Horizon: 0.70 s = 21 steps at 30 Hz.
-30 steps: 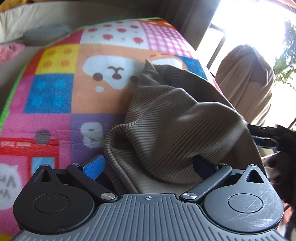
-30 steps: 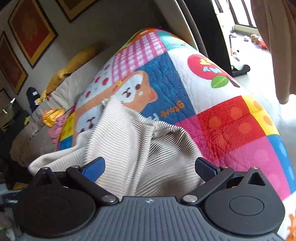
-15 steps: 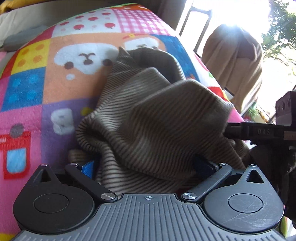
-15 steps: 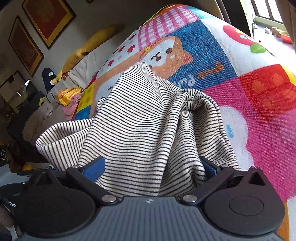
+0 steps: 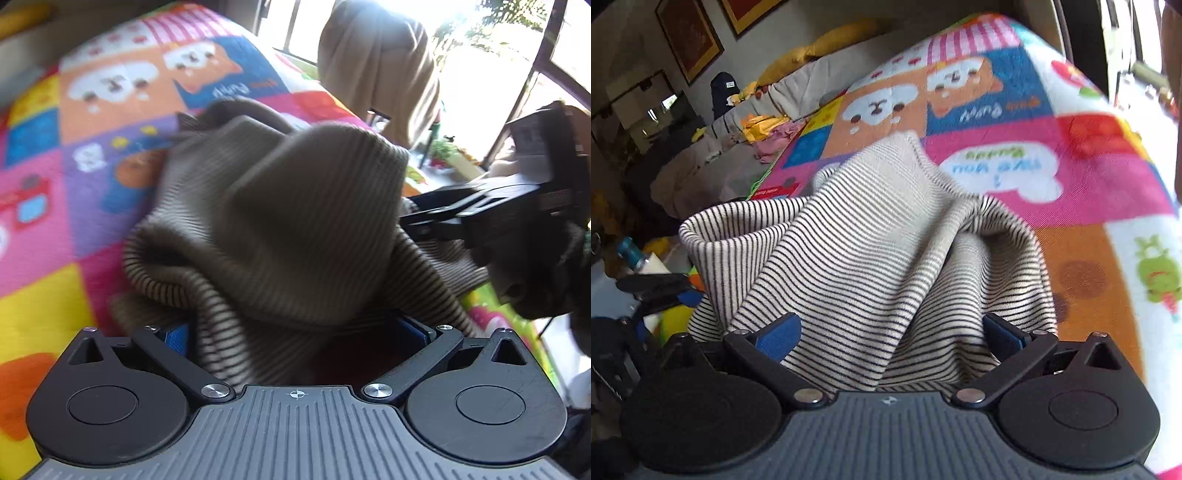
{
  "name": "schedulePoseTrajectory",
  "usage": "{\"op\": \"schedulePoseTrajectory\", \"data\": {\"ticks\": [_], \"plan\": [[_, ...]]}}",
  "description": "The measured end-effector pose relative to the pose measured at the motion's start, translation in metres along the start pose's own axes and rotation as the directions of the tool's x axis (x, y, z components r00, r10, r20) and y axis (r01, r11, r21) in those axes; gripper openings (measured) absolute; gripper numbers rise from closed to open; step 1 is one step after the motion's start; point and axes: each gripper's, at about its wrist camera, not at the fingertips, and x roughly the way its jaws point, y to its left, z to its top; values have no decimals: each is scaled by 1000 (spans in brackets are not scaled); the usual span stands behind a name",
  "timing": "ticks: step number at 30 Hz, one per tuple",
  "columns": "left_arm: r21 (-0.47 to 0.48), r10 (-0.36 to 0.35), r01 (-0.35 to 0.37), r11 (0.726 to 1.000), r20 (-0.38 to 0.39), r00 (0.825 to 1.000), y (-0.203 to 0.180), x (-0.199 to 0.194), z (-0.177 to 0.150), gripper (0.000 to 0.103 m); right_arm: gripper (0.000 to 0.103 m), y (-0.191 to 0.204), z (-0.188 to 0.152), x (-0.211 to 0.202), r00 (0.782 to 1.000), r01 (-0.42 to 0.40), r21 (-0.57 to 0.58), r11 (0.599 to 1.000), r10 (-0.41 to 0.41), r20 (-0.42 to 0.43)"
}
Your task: Fold clothes
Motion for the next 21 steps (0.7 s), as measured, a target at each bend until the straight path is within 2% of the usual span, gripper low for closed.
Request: {"op": "schedulePoseTrajectory", "data": {"ticks": [1, 2, 4, 5, 6, 7, 9, 11, 12, 14, 15, 16, 17, 19, 20, 21], "plan": [[28, 73, -74, 997, 44, 996, -2, -10, 0, 103, 103, 11, 1, -15, 997, 56, -63, 996, -53, 51], [54, 146, -151, 987, 92, 985, -4, -20, 1, 103, 103, 23, 3, -27, 990, 113, -131, 985, -101, 95], [76, 276, -294, 953, 186, 943, -4, -37, 5, 103, 103, 54, 3, -42, 981, 170, -259, 951, -137, 139], [76, 318, -342, 937, 227, 921, -4, -43, 9, 103, 103, 67, 1, -42, 982, 167, -306, 937, -131, 135], [74, 334, -363, 929, 255, 907, -4, -50, 13, 103, 103, 79, -2, -37, 988, 144, -335, 931, -115, 106], [75, 328, -359, 930, 269, 906, -5, -56, 16, 103, 103, 90, -7, -30, 993, 118, -358, 926, -100, 71], [81, 286, -320, 944, 279, 917, -9, -67, 21, 103, 103, 108, -18, -8, 993, 104, -425, 899, -117, -6], [100, 250, -287, 953, 276, 928, -21, -71, 26, 103, 103, 115, -32, 9, 974, 163, -535, 829, -221, -46], [128, 234, -277, 952, 274, 933, -27, -71, 26, 103, 103, 112, -39, 11, 957, 212, -593, 777, -287, -33], [192, 212, -270, 944, 277, 937, -44, -67, 22, 103, 103, 93, -41, 3, 903, 363, -659, 659, -423, 74], [217, 201, -264, 940, 274, 940, -52, -59, 21, 103, 103, 79, -37, -4, 854, 462, -653, 600, -498, 147], [240, 183, -249, 938, 266, 947, -61, -51, 19, 103, 103, 64, -31, -10, 781, 580, -615, 534, -580, 232], [260, 161, -227, 939, 250, 955, -67, -40, 18, 103, 103, 49, -24, -17, 703, 679, -551, 485, -647, 295], [300, 132, -195, 934, 217, 967, -77, -16, 17, 103, 103, 19, -7, -33, 528, 836, -394, 383, -757, 385], [320, 128, -188, 929, 200, 971, -82, -4, 15, 103, 103, 6, -1, -46, 509, 855, -320, 408, -774, 376], [339, 146, -207, 918, 195, 970, -84, 8, 17, 103, 103, -2, 3, -55, 552, 833, -269, 483, -761, 341]]}}
